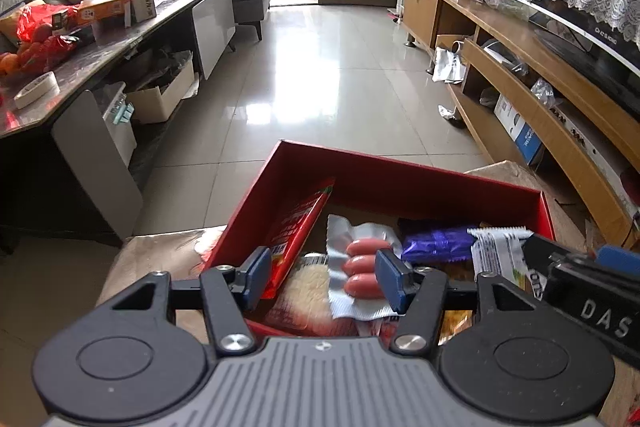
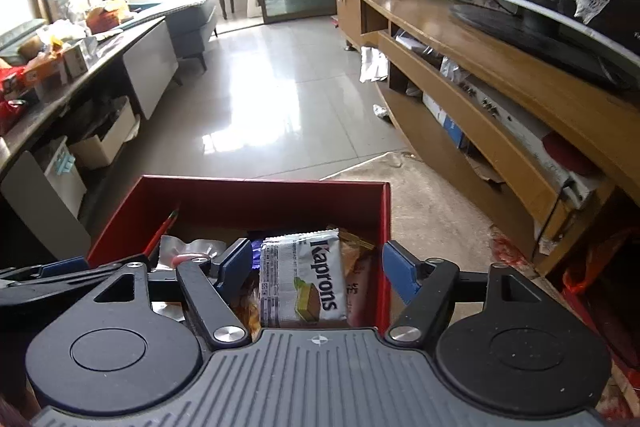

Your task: Organize snacks

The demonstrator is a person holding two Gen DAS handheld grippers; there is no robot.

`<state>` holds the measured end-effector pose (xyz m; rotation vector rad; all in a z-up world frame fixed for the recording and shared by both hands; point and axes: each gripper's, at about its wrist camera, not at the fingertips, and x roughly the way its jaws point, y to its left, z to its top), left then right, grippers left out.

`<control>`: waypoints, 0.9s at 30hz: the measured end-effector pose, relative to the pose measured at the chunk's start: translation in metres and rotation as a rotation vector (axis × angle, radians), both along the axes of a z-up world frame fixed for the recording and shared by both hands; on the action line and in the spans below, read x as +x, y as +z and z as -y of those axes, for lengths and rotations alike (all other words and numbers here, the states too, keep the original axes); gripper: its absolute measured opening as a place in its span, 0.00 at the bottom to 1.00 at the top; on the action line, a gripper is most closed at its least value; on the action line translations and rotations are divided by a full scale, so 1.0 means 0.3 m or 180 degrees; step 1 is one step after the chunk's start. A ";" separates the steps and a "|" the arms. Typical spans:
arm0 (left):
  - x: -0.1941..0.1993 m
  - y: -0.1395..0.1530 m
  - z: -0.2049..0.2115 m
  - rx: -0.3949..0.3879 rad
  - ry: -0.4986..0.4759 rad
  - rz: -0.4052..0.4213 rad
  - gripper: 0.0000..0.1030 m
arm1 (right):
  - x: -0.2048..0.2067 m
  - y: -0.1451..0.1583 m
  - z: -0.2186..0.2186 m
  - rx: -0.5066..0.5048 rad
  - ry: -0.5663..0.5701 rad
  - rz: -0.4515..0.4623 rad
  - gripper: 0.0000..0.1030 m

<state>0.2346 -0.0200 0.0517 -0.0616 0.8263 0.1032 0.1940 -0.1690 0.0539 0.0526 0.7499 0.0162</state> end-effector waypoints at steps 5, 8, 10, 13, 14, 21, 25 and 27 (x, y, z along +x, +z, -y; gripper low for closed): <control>-0.066 0.020 -0.010 0.0003 -0.0017 -0.0011 0.56 | -0.053 0.025 0.005 -0.0050 -0.0035 0.0013 0.77; -0.110 0.023 -0.009 0.0042 -0.0025 -0.0015 0.61 | -0.087 0.023 0.007 -0.0067 -0.0059 -0.0009 0.78; -0.140 0.024 -0.010 0.0045 -0.0028 -0.0013 0.62 | -0.113 0.017 0.006 -0.0095 -0.0051 -0.0035 0.78; -0.174 0.023 -0.011 0.0067 -0.0036 -0.0021 0.63 | -0.152 0.014 0.002 -0.0146 -0.0057 -0.0040 0.78; -0.186 0.021 -0.011 0.0059 -0.0037 -0.0027 0.64 | -0.166 0.013 0.002 -0.0148 -0.0055 -0.0041 0.78; -0.259 0.019 -0.003 -0.0023 -0.0089 -0.0045 0.69 | -0.247 0.019 0.002 -0.0154 -0.0026 -0.0026 0.79; -0.305 0.021 0.003 -0.0039 -0.0121 -0.0035 0.72 | -0.290 0.018 0.009 -0.0167 -0.0021 -0.0032 0.80; -0.329 0.019 0.001 -0.0060 -0.0123 -0.0036 0.75 | -0.317 0.018 0.017 -0.0191 -0.0023 -0.0026 0.80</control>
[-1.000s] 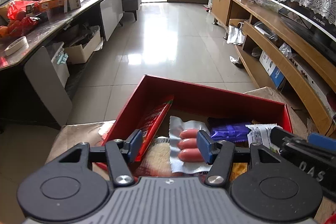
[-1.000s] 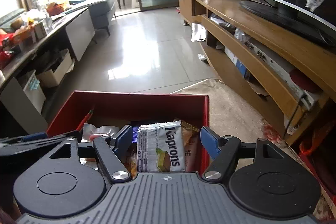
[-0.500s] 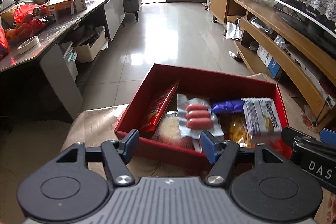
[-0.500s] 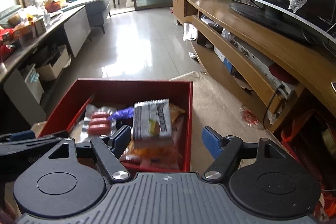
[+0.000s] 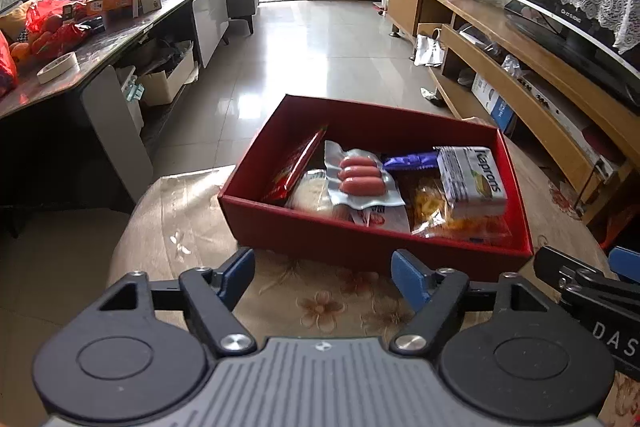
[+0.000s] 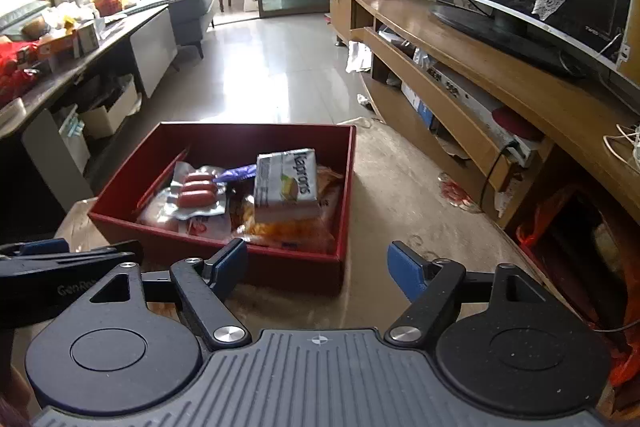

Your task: Organize snacks

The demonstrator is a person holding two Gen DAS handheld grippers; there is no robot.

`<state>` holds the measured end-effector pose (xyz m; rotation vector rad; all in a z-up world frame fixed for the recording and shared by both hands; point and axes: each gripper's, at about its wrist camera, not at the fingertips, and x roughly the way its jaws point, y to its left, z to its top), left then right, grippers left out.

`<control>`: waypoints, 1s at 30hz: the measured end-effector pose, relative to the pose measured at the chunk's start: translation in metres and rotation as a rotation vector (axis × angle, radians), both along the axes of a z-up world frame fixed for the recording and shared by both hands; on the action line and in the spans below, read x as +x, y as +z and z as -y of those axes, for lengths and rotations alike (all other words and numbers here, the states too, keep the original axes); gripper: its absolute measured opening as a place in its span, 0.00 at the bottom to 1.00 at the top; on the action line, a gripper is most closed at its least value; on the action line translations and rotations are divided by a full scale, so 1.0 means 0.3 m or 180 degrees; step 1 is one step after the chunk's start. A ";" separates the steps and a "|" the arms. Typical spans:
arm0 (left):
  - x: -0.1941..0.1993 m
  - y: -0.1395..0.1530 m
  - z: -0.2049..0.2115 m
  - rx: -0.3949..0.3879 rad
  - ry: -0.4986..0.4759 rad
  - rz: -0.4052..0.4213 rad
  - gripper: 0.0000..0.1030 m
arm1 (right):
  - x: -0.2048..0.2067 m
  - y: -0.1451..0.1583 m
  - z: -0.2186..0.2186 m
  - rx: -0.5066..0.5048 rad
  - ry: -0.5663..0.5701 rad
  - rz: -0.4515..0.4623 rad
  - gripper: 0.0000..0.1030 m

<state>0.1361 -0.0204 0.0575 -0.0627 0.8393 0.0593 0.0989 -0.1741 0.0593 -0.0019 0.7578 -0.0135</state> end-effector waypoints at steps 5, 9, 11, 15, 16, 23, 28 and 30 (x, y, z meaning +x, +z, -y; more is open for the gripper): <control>-0.052 -0.009 0.004 0.0012 -0.0009 -0.0007 0.77 | -0.050 -0.010 0.024 -0.0001 -0.0029 -0.0028 0.81; -0.084 -0.024 0.015 0.0055 -0.0024 -0.0037 0.80 | -0.075 -0.023 0.029 0.0007 -0.0037 -0.0083 0.81; -0.099 -0.031 0.023 0.0076 -0.0042 -0.0052 0.80 | -0.087 -0.029 0.028 0.0017 -0.0028 -0.0111 0.81; -0.129 -0.040 0.037 0.0117 -0.0086 -0.0075 0.81 | -0.113 -0.043 0.025 -0.0011 -0.0002 -0.0156 0.81; -0.138 -0.042 0.039 0.0126 -0.0098 -0.0080 0.81 | -0.119 -0.047 0.028 -0.0018 -0.0004 -0.0169 0.81; -0.188 -0.046 0.051 0.0174 -0.0140 -0.0072 0.81 | -0.162 -0.056 0.050 0.0016 -0.0046 -0.0192 0.81; -0.222 -0.043 0.057 0.0190 -0.0177 -0.0045 0.82 | -0.196 -0.053 0.054 0.0036 -0.0027 -0.0179 0.81; -0.230 -0.046 0.057 0.0186 -0.0183 -0.0051 0.82 | -0.207 -0.051 0.054 0.0045 -0.0022 -0.0174 0.81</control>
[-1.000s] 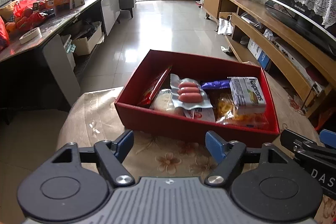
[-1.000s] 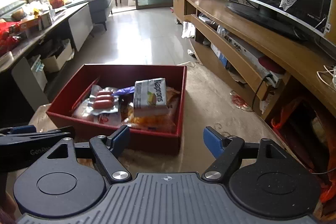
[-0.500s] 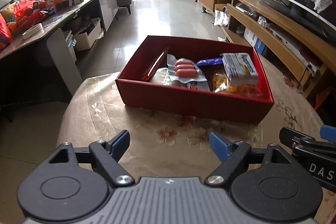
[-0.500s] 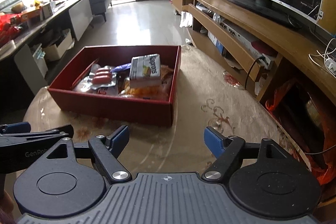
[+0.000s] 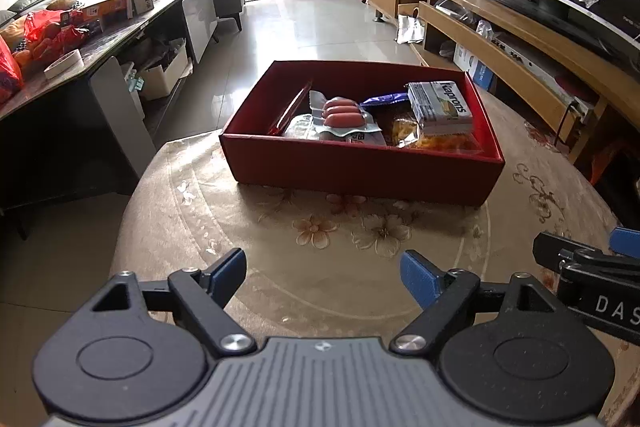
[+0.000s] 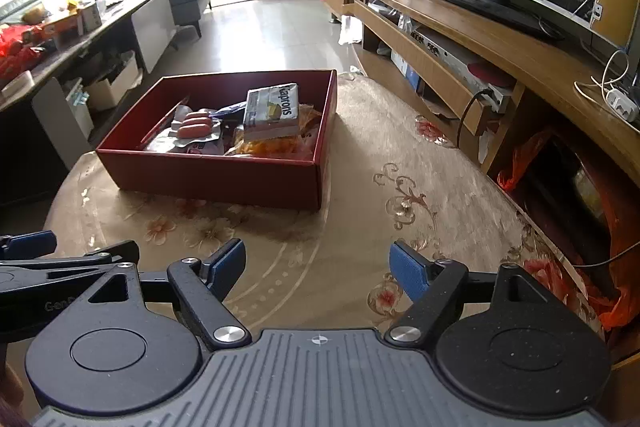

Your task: Organize snacks

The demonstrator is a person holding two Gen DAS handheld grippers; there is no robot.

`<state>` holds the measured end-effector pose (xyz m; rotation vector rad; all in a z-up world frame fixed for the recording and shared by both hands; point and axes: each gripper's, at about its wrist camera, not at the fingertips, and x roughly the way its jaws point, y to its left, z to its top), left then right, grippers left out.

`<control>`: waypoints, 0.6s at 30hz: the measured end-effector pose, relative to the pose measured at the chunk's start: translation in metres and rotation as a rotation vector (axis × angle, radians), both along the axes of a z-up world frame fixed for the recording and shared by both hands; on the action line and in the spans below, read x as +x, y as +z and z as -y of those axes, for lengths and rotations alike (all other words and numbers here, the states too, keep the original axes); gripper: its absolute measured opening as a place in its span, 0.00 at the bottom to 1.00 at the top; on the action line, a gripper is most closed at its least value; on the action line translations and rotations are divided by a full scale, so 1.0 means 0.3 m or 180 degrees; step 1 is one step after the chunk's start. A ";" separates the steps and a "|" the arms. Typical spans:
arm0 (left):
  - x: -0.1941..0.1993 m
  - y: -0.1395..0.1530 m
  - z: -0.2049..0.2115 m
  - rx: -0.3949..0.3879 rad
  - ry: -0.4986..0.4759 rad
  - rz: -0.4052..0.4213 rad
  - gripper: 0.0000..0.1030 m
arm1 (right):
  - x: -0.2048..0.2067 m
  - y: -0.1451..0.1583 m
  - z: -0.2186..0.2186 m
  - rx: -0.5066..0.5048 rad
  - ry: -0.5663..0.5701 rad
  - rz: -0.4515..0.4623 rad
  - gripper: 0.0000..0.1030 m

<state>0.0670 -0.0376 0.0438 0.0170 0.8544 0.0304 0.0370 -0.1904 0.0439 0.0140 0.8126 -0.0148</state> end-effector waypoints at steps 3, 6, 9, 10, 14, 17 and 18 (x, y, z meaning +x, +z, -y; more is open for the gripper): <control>-0.015 -0.003 -0.002 -0.0018 -0.0006 -0.0011 0.82 | -0.014 -0.001 0.003 0.0008 -0.0003 0.0003 0.82; -0.033 -0.006 0.002 -0.0023 -0.0022 -0.0024 0.82 | -0.030 -0.003 0.004 0.0014 0.0000 -0.0006 0.82; -0.049 -0.006 0.004 -0.0033 -0.0033 -0.0027 0.83 | -0.046 -0.008 0.001 0.0010 0.0013 -0.0016 0.82; -0.055 -0.005 0.003 -0.0040 -0.0035 -0.0029 0.83 | -0.051 -0.010 -0.001 0.0008 0.0016 -0.0022 0.82; -0.071 -0.008 -0.002 -0.0055 -0.0036 -0.0040 0.83 | -0.071 -0.015 -0.003 -0.0001 0.0033 -0.0034 0.82; -0.083 -0.014 -0.004 -0.0076 -0.0032 -0.0060 0.83 | -0.078 -0.020 -0.004 -0.0005 0.0032 -0.0050 0.82; -0.085 -0.015 -0.004 -0.0079 -0.0033 -0.0069 0.83 | -0.079 -0.021 -0.005 -0.0004 0.0034 -0.0056 0.82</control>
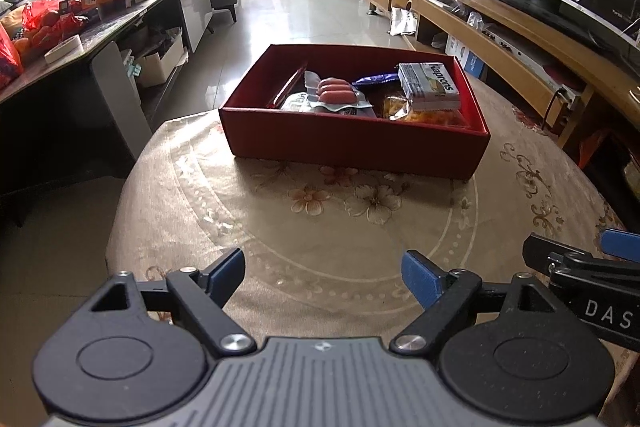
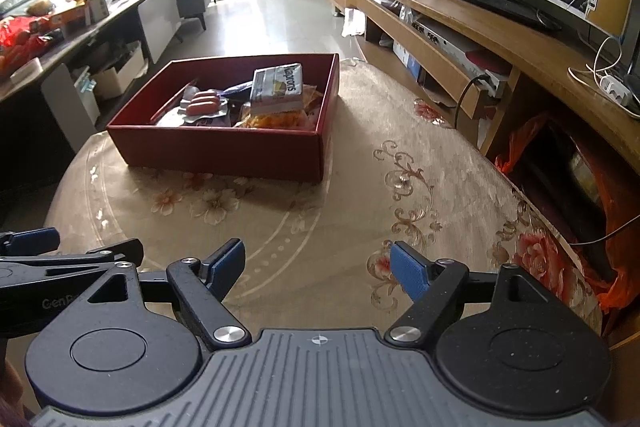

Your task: Organize snacks

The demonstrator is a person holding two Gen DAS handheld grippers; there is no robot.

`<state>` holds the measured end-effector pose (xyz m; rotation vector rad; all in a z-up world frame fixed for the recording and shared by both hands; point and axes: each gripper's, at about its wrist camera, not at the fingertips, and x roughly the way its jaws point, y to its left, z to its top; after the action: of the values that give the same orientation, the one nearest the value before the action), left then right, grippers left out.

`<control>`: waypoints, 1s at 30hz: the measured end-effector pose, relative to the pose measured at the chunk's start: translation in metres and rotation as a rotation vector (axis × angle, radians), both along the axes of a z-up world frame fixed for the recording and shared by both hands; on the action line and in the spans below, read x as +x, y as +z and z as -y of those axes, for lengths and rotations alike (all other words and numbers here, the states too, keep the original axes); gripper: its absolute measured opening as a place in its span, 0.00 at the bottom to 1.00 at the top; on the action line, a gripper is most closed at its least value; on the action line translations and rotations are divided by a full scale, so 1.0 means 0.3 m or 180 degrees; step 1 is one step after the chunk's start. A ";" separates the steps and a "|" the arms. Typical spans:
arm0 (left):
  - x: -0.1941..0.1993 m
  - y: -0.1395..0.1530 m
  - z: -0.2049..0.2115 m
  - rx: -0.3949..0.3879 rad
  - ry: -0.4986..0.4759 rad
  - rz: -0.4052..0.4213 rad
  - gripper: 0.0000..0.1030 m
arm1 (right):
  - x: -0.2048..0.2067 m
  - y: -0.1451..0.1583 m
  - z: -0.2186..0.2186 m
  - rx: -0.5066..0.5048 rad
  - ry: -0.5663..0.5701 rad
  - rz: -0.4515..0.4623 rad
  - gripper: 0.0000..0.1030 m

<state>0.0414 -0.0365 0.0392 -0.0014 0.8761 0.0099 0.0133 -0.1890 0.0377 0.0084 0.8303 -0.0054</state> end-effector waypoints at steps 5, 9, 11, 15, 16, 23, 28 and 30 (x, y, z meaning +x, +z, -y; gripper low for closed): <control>-0.022 -0.004 0.004 0.0069 0.0006 -0.0012 0.88 | -0.016 -0.006 -0.013 -0.0019 0.0038 -0.0016 0.82; -0.047 0.013 -0.013 0.0010 0.0033 0.0068 0.91 | -0.035 -0.010 -0.008 -0.0002 0.0032 -0.0024 0.82; -0.059 0.022 -0.024 -0.0058 0.0038 0.0122 0.91 | -0.044 -0.009 -0.007 0.0009 0.0027 -0.0009 0.82; -0.071 0.039 -0.040 -0.0214 0.0011 0.0190 0.94 | -0.045 -0.007 -0.004 0.0022 0.0018 0.0003 0.82; -0.072 0.040 -0.038 -0.0191 0.0014 0.0205 0.95 | -0.044 -0.008 -0.006 0.0022 0.0020 -0.0001 0.82; -0.063 0.034 -0.044 -0.0214 0.0025 0.0187 0.97 | -0.039 -0.010 -0.003 0.0040 0.0024 -0.0006 0.82; -0.065 0.035 -0.049 -0.0250 0.0015 0.0209 0.97 | -0.037 -0.011 -0.006 0.0042 0.0028 -0.0001 0.82; -0.064 0.036 -0.045 -0.0258 0.0017 0.0215 0.97 | -0.037 -0.012 -0.006 0.0047 0.0031 0.0003 0.82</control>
<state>0.0221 -0.0228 0.0499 -0.0796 0.8086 -0.0205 0.0023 -0.1872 0.0342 0.0181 0.8295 0.0098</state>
